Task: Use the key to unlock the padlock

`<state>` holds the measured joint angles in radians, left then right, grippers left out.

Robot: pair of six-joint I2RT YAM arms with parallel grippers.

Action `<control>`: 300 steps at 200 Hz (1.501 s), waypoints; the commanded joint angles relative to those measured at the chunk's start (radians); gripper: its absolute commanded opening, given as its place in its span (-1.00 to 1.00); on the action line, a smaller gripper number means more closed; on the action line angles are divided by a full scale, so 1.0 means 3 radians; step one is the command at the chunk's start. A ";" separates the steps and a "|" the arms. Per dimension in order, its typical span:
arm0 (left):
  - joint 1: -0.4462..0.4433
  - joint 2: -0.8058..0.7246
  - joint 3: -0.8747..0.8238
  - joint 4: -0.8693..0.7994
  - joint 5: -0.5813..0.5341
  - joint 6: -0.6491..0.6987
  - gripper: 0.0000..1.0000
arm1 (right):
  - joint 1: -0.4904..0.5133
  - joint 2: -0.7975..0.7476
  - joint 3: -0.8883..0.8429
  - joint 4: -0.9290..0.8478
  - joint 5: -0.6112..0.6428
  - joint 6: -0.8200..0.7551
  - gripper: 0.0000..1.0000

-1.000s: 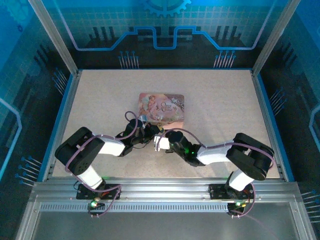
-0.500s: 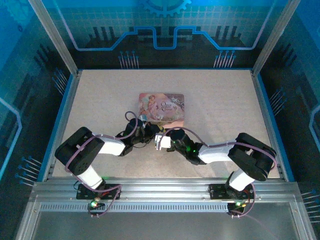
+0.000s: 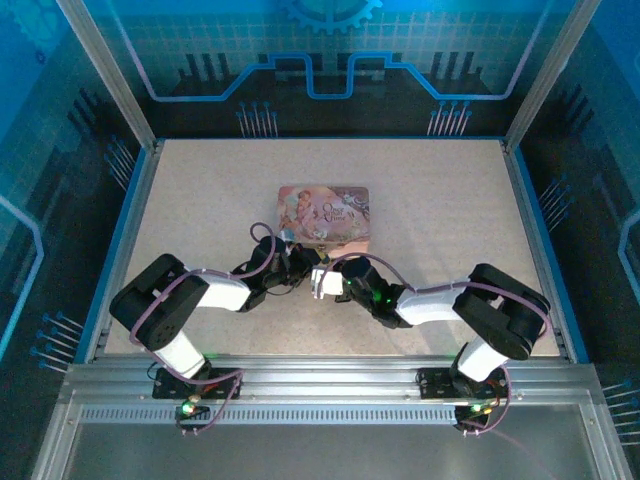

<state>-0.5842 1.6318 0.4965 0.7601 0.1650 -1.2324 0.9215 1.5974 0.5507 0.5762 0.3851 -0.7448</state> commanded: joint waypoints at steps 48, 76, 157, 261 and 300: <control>-0.0005 0.0052 0.0090 0.0246 0.0197 -0.0178 -0.90 | -0.0060 0.0060 0.0071 0.0130 0.0041 0.0046 -0.73; -0.0006 0.0047 0.0079 0.0245 0.0203 -0.0181 -0.90 | -0.0060 0.0065 0.0090 0.0170 0.0045 0.0077 -0.71; -0.0002 0.0017 0.0058 0.0274 0.0197 -0.0183 -0.91 | -0.0096 -0.0109 0.0235 0.0023 0.0092 0.0583 -1.00; -0.0005 0.0047 0.0032 0.0282 0.0178 -0.0154 -0.91 | -0.0177 -0.0020 0.0163 0.0147 -0.0215 0.2121 -1.00; -0.0010 0.0088 0.0029 0.0314 0.0185 -0.0163 -0.92 | -0.0232 0.0107 0.0080 0.0409 -0.0356 0.2418 -1.00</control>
<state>-0.5720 1.6482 0.4965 0.7994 0.1486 -1.2587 0.8745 1.6001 0.5858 0.5434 0.3008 -0.1261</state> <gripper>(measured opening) 0.052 0.047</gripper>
